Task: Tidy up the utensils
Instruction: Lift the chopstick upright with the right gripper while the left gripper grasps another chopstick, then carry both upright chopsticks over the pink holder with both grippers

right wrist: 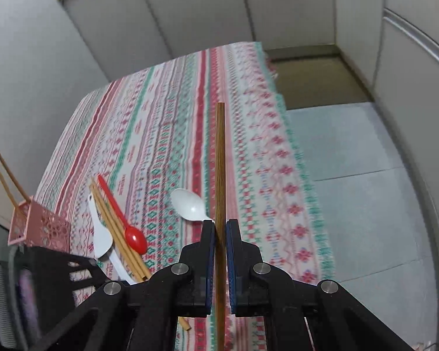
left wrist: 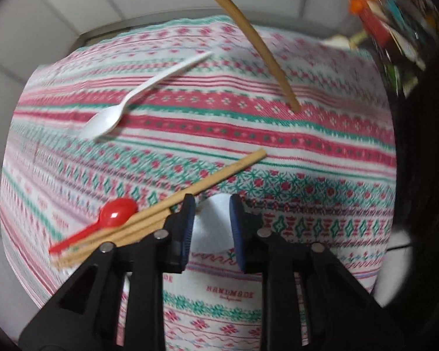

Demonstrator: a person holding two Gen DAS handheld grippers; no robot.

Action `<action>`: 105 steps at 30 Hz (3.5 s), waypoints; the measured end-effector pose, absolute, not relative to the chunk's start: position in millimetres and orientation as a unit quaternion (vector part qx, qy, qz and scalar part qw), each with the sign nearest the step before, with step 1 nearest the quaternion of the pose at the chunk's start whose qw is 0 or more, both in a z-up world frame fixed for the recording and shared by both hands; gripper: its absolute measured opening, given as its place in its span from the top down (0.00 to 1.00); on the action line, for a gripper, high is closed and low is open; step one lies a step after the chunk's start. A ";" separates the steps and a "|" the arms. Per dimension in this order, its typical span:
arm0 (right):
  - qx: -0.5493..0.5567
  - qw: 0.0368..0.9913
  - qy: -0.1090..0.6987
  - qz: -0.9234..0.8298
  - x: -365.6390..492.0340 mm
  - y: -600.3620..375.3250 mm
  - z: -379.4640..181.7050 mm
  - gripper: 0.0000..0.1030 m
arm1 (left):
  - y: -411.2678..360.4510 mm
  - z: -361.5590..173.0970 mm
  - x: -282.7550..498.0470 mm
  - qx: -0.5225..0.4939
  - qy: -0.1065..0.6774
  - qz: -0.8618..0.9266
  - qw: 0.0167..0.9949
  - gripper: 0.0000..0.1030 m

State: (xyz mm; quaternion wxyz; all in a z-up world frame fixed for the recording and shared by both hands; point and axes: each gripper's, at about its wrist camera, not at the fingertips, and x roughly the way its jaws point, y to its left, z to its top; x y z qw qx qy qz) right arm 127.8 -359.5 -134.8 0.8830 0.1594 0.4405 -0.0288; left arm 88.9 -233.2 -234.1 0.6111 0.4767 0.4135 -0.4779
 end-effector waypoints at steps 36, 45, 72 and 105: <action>0.206 0.886 0.413 -0.057 106.0 -399.0 -122.7 0.94 | -288.7 -243.7 137.4 0.496 0.417 -0.489 0.584 0.82; 0.208 0.890 0.403 -0.049 103.7 -392.4 -114.9 0.94 | -255.1 -233.7 150.8 0.422 0.431 -0.451 0.658 0.88; 0.232 0.891 0.388 -0.043 100.5 -392.9 -106.3 0.94 | -266.4 -241.5 200.6 0.416 0.481 -0.379 0.672 0.90; 0.158 0.937 0.310 0.036 126.2 -270.8 -31.4 0.94 | -77.3 -19.9 176.0 0.111 0.239 -0.302 0.916 0.92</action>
